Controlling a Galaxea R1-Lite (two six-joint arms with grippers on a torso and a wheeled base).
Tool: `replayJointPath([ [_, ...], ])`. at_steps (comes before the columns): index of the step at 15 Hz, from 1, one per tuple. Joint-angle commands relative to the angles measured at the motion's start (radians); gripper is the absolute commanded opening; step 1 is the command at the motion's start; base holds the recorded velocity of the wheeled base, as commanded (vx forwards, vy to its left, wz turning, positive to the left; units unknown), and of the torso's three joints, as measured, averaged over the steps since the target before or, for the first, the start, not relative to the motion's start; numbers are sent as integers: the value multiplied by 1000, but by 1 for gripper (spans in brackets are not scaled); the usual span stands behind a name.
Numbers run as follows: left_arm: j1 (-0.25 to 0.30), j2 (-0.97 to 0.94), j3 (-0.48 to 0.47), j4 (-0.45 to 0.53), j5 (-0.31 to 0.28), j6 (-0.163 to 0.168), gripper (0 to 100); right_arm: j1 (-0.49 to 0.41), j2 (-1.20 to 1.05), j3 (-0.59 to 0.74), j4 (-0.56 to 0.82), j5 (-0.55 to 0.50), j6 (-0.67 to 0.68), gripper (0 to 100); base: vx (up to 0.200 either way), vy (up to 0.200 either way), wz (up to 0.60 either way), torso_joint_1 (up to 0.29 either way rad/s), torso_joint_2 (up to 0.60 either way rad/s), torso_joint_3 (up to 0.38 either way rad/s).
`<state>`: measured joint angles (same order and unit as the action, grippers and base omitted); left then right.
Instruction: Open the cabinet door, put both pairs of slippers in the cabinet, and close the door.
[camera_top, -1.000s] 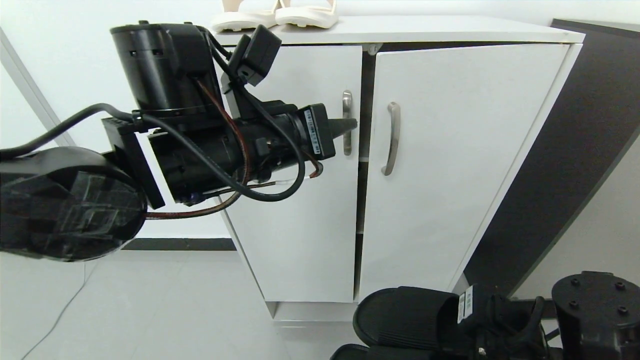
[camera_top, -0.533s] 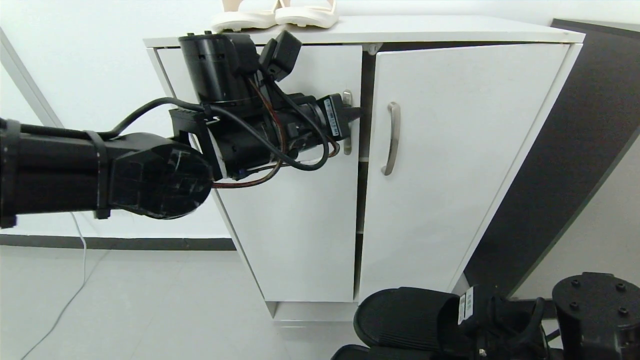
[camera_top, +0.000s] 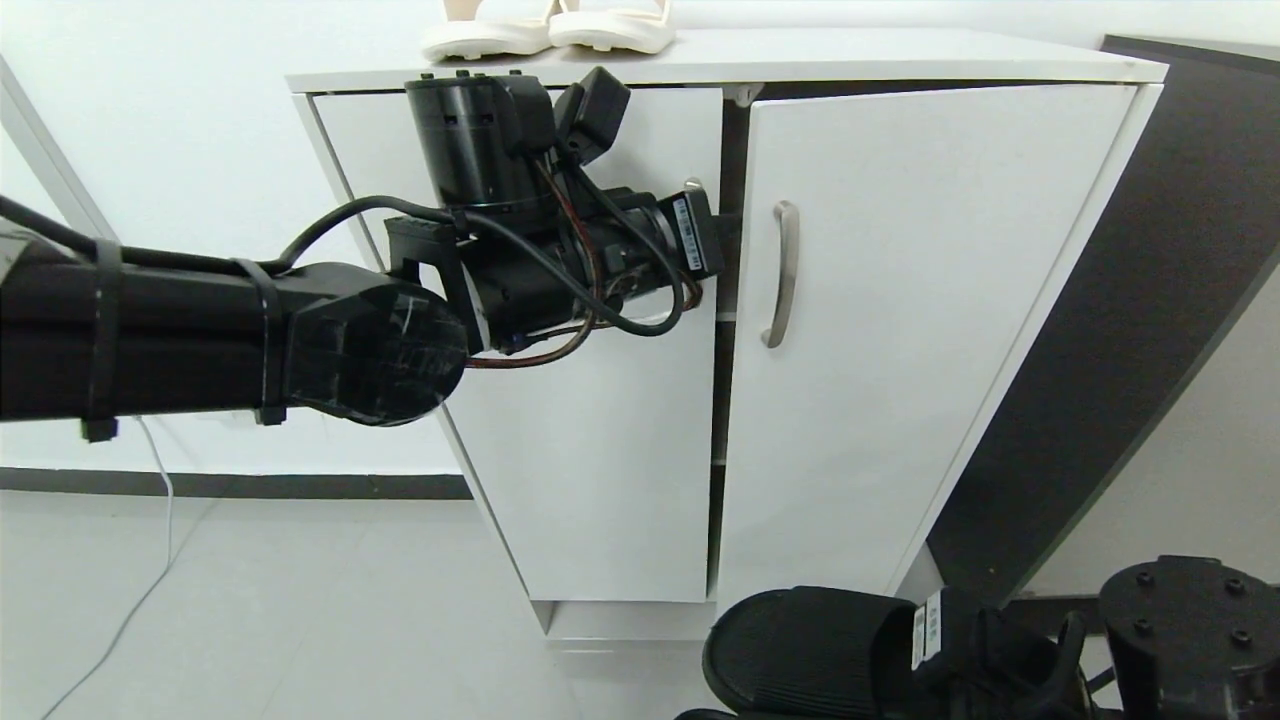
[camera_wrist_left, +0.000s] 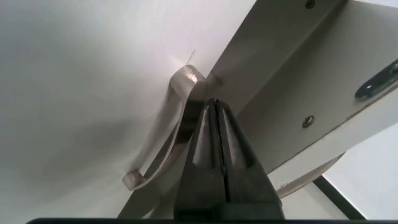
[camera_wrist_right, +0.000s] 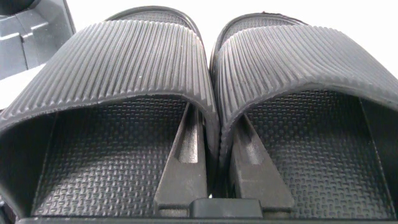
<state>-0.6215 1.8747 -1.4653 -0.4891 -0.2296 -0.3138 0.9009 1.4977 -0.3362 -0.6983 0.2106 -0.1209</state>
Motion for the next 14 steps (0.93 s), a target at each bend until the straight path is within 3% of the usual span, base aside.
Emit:
replayJointPath([
  [1,-35,-2,3,-2,6,-1,0,10,3,3,0,1,1,0,-200,0,0,2,2,-2],
  [2,-47,-6,7,-2,7,-2,0,13,3,5,0,1,1,0,-200,0,0,2,2,2],
  [6,-202,-66,71,-11,9,4,0,62,-5,29,-3,6,3,0,-200,0,0,2,0,0],
  [8,-201,-66,74,-23,9,4,0,70,-7,32,-3,6,3,0,-200,0,0,0,5,2],
  [13,-126,-100,118,-55,10,2,0,67,1,32,-12,7,3,0,0,0,0,0,0,0],
  [14,-101,-161,174,-58,10,4,0,36,21,14,-13,-2,3,0,0,0,0,0,0,0],
])
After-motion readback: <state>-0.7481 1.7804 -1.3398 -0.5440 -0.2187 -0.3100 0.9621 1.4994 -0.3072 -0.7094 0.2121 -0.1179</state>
